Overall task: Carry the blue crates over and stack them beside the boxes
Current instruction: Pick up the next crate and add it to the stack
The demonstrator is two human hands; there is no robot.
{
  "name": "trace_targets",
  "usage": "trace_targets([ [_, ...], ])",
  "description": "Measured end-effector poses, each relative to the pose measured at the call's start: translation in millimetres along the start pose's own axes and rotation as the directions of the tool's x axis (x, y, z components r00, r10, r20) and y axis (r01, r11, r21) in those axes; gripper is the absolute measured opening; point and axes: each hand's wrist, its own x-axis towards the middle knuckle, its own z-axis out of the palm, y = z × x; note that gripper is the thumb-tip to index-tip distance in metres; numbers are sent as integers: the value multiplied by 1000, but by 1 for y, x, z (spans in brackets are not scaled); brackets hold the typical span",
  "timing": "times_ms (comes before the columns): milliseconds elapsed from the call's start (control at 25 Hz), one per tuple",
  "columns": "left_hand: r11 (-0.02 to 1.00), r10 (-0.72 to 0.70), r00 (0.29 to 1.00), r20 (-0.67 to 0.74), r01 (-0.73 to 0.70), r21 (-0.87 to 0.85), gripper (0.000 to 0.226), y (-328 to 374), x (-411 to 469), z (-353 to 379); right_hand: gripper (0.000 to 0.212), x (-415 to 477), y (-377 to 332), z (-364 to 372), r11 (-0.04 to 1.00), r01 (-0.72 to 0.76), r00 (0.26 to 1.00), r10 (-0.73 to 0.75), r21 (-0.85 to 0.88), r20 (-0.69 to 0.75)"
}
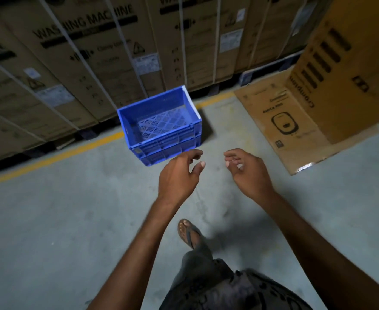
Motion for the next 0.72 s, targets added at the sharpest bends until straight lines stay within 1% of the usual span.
trace_targets([
  [80, 994, 85, 996, -27, -83, 70, 34, 30, -29, 4, 23, -36, 7, -30, 998, 52, 997, -54, -36, -52],
  [160, 971, 189, 980, -59, -177, 162, 38, 60, -60, 14, 25, -74, 15, -58, 984, 125, 987, -136, -127, -87],
  [280, 871, 402, 914, -51, -365, 330, 50, 111, -119, 48, 27, -147, 47, -108, 921, 185, 963, -239, -343, -123],
  [400, 754, 553, 833, 12, -507, 417, 59, 155, -183, 84, 30, -226, 81, -153, 861, 127, 954, -241, -492, -177],
  [520, 634, 662, 744, 93, -622, 459, 59, 191, -231, 105, 33, -295, 106, -187, 846, 27, 941, -201, -532, -271],
  [640, 555, 734, 660, 158, -718, 419, 54, 216, -269, 117, 35, -360, 124, -206, 876, -108, 904, -110, -471, -412],
  [720, 539, 759, 616, 209, -775, 330, 53, 227, -293, 126, 36, -405, 135, -207, 905, -194, 863, -26, -378, -504],
])
